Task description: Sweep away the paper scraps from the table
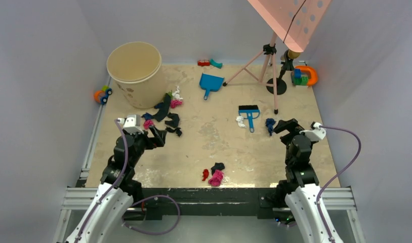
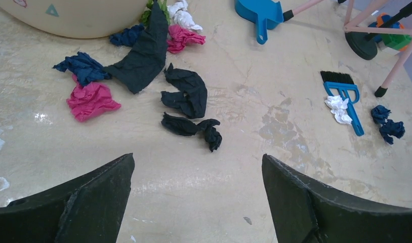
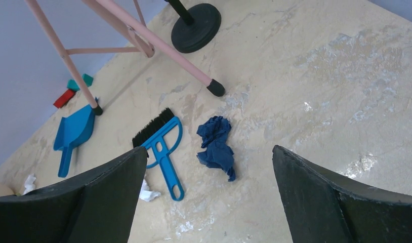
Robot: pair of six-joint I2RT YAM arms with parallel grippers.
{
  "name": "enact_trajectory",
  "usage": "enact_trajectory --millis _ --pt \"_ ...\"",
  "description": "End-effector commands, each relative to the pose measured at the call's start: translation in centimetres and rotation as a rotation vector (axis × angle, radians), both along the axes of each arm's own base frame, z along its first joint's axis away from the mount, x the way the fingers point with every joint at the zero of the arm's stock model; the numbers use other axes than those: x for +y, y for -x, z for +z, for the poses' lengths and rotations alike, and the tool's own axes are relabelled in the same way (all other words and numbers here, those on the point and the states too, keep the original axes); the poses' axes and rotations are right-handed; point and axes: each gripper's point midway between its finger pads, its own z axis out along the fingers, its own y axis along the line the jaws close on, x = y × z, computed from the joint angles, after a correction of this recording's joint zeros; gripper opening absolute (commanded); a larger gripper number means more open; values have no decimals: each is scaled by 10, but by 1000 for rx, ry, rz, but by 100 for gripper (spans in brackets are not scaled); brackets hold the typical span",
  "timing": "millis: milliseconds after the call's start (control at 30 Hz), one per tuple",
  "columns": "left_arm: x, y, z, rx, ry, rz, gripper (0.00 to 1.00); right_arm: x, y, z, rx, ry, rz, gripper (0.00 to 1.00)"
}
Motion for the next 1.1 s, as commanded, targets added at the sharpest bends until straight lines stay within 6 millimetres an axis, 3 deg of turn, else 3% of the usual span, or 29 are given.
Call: enact_trajectory --millis 0,233,333,433,467,567,600,800,933,1067 --pt "3 -5 4 -4 23 37 100 -3 -1 19 -74 2 -13 99" --pt "36 0 -3 65 22 247 99 -7 1 18 -74 -12 -45 99" --pt "51 3 -2 83 22 337 83 -8 5 18 -42 -1 -46 99" --pt "64 10 -9 129 22 425 71 2 2 32 -85 65 47 99" --pt "63 9 -10 129 21 417 71 6 1 35 -92 76 73 99" --pt "48 5 -9 113 30 328 97 22 -10 38 -29 109 181 98" --pt "45 5 -11 115 36 315 99 26 -18 36 37 119 209 97" --pt "28 1 -17 132 57 226 100 70 -53 17 195 159 428 88" --pt "17 0 -22 150 67 176 100 78 -74 1 312 203 458 76" --pt "7 -3 -21 135 89 125 100 90 -86 -32 474 243 510 71"
